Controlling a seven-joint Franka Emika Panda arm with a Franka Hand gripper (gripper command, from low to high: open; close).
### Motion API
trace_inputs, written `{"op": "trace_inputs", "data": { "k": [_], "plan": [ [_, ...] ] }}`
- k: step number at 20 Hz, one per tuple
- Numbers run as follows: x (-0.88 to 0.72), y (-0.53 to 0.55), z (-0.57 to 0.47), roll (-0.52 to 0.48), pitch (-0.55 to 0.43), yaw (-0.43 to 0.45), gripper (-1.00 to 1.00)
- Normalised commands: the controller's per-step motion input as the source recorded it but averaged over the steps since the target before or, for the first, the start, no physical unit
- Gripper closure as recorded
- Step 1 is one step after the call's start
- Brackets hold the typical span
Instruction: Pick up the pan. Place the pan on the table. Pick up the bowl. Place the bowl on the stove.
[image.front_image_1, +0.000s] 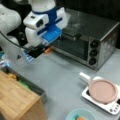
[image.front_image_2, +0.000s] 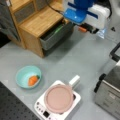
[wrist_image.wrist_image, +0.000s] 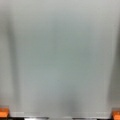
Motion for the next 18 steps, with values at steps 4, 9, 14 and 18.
{"op": "trace_inputs", "data": {
  "k": [4, 9, 14, 18],
  "plan": [
    [0.19, 0.06, -0.01, 0.009, -0.009, 0.046, -1.00],
    [0.22, 0.11, -0.03, 0.002, 0.004, 0.035, -1.00],
    [0.23, 0.14, -0.12, 0.012, 0.018, 0.016, -1.00],
    [0.22, 0.17, -0.18, 0.049, 0.052, -0.012, -1.00]
  ]
}}
